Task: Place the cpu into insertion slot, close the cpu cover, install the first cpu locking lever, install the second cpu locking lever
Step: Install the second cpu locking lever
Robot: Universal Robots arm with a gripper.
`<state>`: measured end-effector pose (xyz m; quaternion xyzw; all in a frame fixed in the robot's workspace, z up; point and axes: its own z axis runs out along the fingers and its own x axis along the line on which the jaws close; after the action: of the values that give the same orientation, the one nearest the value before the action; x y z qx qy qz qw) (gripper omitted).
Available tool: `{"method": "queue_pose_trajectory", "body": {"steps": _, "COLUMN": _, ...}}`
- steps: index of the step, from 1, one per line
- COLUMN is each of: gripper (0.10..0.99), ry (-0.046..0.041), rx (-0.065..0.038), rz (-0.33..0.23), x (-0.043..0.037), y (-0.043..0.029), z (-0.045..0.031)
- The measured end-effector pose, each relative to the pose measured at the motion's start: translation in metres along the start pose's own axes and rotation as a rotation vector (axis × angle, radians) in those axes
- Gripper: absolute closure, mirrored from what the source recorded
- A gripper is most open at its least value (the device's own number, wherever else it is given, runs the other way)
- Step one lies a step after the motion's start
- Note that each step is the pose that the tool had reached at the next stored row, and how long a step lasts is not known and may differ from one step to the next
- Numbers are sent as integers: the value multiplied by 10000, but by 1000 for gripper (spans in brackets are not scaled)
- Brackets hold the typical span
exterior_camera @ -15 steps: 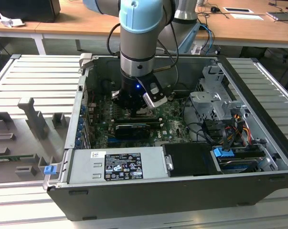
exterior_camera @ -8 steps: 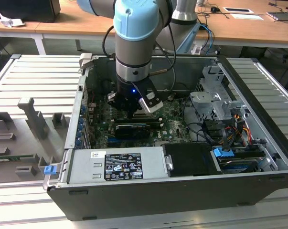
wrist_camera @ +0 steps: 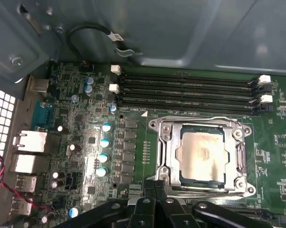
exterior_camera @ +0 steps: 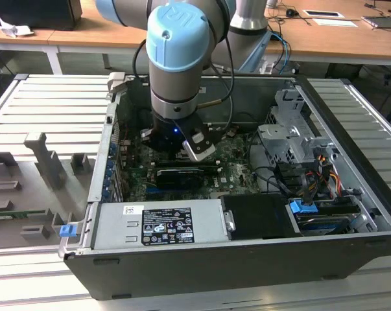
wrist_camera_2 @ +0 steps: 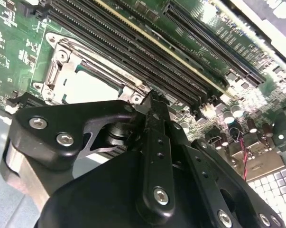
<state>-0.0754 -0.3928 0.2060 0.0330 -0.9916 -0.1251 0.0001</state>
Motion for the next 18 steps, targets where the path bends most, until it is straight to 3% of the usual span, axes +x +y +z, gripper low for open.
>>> {"method": "queue_pose_trajectory", "body": {"steps": 2, "gripper": 980, "ry": -7, "rx": -117, "rz": -5, "x": 6, "y": -8, "z": 26}}
{"method": "queue_pose_trajectory", "body": {"steps": 7, "gripper": 980, "ry": -17, "rx": -301, "rz": -10, "x": 25, "y": -15, "z": 54}}
{"method": "queue_pose_trajectory", "body": {"steps": 13, "gripper": 980, "ry": -24, "rx": -400, "rz": -11, "x": 33, "y": -25, "z": 98}}
{"method": "queue_pose_trajectory", "body": {"steps": 18, "gripper": 980, "ry": -25, "rx": -408, "rz": -11, "x": 33, "y": 4, "z": -15}}
